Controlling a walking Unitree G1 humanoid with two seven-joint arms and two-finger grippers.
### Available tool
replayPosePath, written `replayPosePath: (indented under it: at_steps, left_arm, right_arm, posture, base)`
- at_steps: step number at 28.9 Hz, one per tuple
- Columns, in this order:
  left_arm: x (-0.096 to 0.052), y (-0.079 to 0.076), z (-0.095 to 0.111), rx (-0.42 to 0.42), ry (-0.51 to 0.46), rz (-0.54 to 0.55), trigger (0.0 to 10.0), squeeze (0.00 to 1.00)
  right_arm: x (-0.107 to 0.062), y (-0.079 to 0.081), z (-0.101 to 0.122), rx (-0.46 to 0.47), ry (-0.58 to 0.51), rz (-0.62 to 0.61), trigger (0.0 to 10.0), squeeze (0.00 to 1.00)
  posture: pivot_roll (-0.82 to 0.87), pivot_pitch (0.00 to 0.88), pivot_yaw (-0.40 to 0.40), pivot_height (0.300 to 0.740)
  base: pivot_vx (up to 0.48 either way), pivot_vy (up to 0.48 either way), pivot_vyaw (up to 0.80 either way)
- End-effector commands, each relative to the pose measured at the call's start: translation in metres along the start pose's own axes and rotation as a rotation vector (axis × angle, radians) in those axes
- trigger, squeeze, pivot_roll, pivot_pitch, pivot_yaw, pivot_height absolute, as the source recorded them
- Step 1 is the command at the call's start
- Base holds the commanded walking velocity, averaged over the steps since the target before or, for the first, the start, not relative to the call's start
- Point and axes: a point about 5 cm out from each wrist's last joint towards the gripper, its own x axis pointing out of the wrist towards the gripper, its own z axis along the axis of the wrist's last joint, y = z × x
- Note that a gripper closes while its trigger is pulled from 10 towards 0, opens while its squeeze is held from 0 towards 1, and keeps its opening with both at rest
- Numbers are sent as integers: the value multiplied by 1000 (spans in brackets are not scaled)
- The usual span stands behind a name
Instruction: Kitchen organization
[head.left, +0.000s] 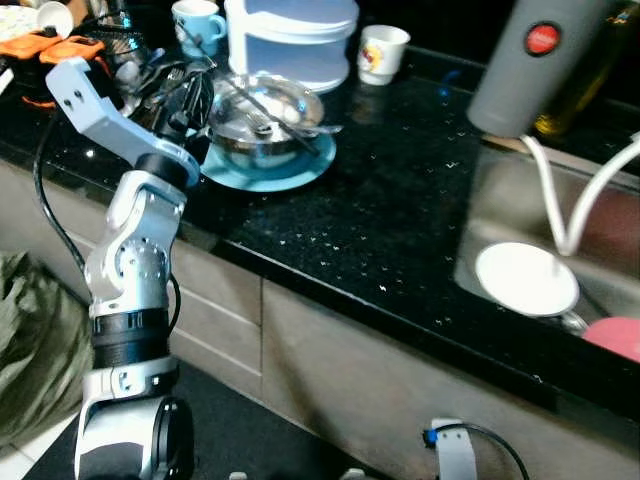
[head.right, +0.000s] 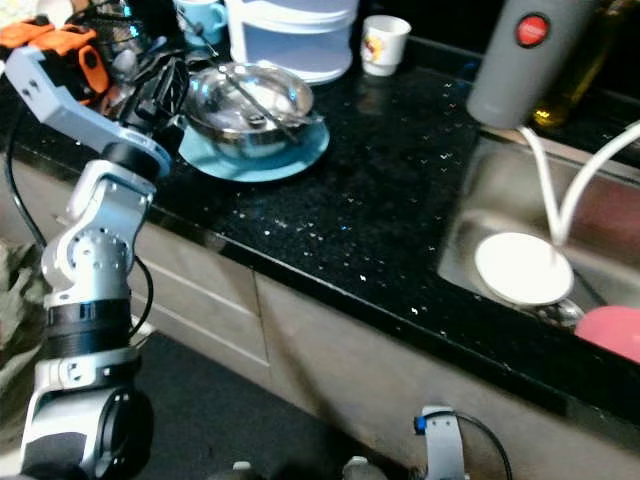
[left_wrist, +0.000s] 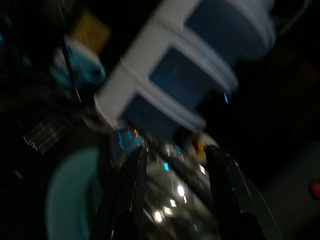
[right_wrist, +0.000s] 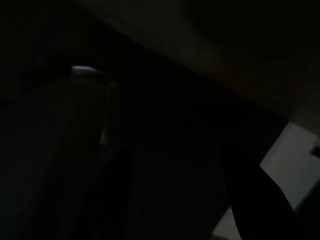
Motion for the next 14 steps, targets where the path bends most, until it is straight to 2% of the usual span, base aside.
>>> replayPosePath:
  at_steps: [1,2,4,5,6,7,8,9,11,14]
  left_arm:
    - [0,-4,-8,-47,37,-12,10000,0]
    - [0,-4,-8,-47,37,-12,10000,0]
    - [-2,-8,-18,-116,101,-48,10000,0]
    - [-2,-8,-18,-116,101,-48,10000,0]
    - [-4,-20,-28,-168,168,-123,10000,0]
    - [-4,-20,-28,-168,168,-123,10000,0]
    - [-8,-37,-31,-224,201,-226,10000,0]
    - [-8,-37,-31,-224,201,-226,10000,0]
    - [-10,-49,-32,-249,211,-290,10000,0]
    - [-11,-57,-32,-281,213,-318,10000,0]
  right_arm:
    - [-1,-5,-7,-36,41,-20,10000,0]
    - [-1,-5,-7,-36,41,-20,10000,0]
    - [-1,-6,-8,-79,65,-20,10000,0]
    - [-1,-6,-8,-79,65,-20,10000,0]
    - [-1,-7,-8,-94,70,-20,10000,0]
    - [-1,-7,-8,-94,70,-20,10000,0]
    - [-1,-7,-8,-98,70,-20,10000,0]
    - [-1,-7,-8,-98,70,-20,10000,0]
    - [-1,-7,-9,-102,71,-20,10000,0]
    - [-1,-8,-9,-106,74,-19,10000,0]
  posture:
    - [61,155,-31,740]
    - [61,155,-31,740]
    - [62,154,-32,740]
    - [62,154,-32,740]
    - [61,154,-33,740]
    - [61,154,-33,740]
    - [60,154,-33,740]
    - [60,154,-33,740]
    - [61,154,-35,740]
    - [61,156,-35,740]
  base:
    - [0,0,0]
    - [0,0,0]
    - [0,0,0]
    - [0,0,0]
    - [0,0,0]
    - [0,0,0]
    - [0,0,0]
    - [0,0,0]
    - [0,0,0]
    - [0,0,0]
